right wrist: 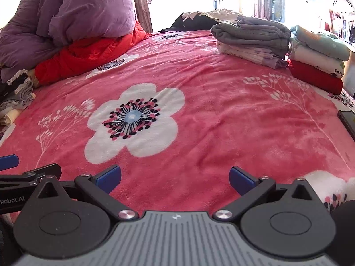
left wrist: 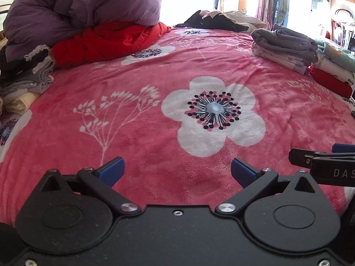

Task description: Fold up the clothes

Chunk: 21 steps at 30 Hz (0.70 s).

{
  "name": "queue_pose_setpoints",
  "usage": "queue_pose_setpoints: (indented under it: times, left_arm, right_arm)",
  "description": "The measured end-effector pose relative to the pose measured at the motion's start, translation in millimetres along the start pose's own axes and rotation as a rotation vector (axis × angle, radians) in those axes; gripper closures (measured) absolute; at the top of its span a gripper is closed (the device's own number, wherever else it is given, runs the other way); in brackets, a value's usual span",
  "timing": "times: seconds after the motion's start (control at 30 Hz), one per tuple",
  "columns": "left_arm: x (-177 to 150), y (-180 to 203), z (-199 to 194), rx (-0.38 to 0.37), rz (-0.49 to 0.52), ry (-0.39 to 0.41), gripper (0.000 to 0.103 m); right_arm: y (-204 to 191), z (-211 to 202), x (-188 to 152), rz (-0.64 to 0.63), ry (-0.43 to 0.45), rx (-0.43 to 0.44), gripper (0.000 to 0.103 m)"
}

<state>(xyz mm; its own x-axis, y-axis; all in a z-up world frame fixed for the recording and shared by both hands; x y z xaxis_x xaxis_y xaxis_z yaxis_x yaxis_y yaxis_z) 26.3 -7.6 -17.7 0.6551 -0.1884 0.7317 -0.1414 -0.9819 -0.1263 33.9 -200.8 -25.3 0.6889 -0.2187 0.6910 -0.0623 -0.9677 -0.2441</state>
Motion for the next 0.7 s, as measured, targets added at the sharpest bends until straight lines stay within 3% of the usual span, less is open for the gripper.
queue_pose_setpoints:
  times: [0.7]
  left_arm:
    - [-1.8,4.1,0.2,-0.002,-0.018,0.021,0.0]
  right_arm:
    - [-2.1,6.7,-8.2,0.019,-0.007,0.025,0.0]
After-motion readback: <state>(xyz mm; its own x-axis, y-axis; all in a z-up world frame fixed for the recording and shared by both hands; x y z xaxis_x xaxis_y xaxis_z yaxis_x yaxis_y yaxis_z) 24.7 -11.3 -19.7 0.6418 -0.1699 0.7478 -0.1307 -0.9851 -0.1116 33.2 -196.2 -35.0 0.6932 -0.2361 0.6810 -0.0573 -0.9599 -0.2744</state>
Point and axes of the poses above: each gripper's, at about its wrist camera, not at the fingertips, and z roughly the way its jaws point, y to its right, x to its top, the point moved 6 cm from there along z, roughly the way its jaws point, and after that the axes turned 9 degrees about z, right-handed, at the moved point
